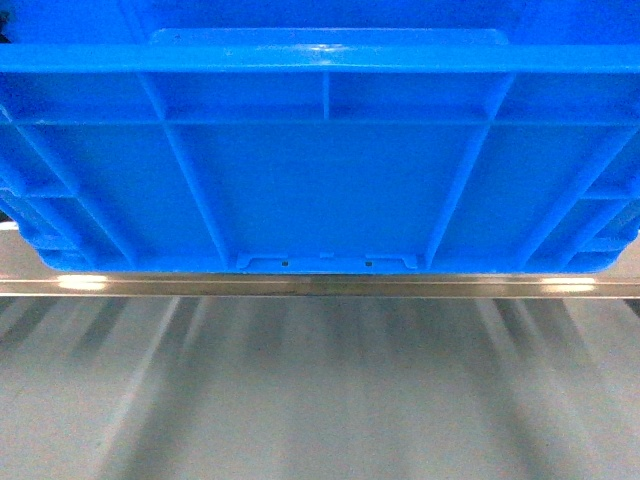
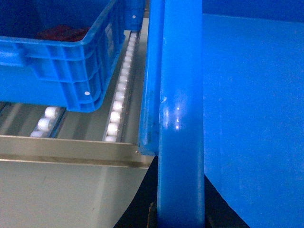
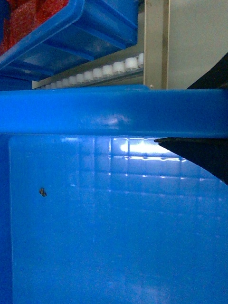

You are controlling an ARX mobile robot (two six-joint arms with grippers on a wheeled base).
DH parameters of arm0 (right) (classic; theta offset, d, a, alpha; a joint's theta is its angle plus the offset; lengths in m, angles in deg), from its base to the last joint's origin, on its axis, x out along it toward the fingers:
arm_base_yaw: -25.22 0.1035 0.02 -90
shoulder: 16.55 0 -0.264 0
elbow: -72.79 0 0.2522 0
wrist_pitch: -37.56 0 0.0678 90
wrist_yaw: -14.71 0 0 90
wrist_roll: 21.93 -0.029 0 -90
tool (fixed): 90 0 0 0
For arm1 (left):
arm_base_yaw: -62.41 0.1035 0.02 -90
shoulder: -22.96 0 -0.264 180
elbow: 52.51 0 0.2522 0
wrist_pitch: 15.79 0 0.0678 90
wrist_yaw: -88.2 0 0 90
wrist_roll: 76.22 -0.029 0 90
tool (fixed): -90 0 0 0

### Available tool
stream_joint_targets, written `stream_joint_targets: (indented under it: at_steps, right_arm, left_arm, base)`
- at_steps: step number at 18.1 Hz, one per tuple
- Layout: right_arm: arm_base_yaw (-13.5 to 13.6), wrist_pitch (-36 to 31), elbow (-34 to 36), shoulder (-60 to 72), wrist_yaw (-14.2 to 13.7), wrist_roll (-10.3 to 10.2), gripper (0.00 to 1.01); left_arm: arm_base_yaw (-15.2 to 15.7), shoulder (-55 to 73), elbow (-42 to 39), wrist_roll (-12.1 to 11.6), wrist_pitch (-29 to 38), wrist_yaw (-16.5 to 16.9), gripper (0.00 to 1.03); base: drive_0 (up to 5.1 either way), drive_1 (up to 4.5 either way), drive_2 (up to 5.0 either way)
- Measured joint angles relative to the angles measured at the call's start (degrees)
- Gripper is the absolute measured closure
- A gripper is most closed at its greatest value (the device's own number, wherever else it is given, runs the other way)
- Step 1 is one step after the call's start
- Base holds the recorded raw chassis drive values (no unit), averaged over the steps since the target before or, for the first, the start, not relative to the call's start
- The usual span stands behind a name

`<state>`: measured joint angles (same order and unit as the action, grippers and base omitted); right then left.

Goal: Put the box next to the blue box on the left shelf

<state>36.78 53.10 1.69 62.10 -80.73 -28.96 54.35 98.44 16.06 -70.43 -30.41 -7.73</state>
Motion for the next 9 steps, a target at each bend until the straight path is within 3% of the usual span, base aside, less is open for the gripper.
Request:
stream_joint_targets:
  at_steps: [9]
  right_arm:
    - [-0.33, 0.13, 0.00, 0.00, 0.09, 0.00, 0.93]
  left_arm:
    - [-0.15, 0.00, 0.00, 0.02, -0.04, -0.02, 0.97]
  base:
    - [0.6, 4.14, -4.0]
